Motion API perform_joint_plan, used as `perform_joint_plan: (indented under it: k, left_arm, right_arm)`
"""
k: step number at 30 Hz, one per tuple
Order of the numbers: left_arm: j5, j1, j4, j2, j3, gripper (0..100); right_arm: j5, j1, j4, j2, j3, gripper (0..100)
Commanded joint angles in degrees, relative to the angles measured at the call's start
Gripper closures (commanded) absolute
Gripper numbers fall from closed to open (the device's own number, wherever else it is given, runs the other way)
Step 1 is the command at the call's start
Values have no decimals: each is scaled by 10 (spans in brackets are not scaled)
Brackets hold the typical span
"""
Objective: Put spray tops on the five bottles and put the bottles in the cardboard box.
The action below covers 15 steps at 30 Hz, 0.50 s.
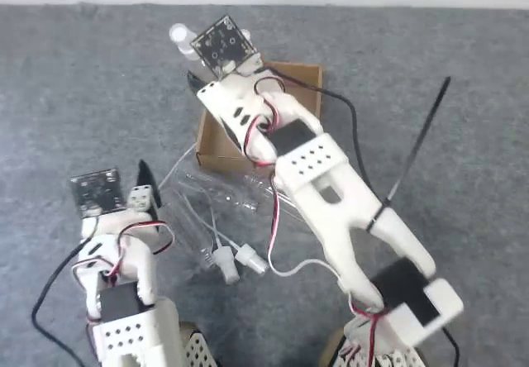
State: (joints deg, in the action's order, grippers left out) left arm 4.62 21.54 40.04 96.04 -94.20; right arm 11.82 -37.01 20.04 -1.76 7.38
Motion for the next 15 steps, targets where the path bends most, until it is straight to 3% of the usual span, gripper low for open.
perform_joint_plan:
  k: [1, 9, 15]
  left_arm:
    - [26, 25, -18, 7, 20, 859]
    - [29, 27, -36, 7, 17, 859]
    - [29, 28, -36, 7, 17, 859]
  right_arm:
    - [-5, 18, -18, -10, -62, 991]
    - [-135, 24, -19, -42, -63, 991]
    - [-149, 24, -26, -44, -54, 991]
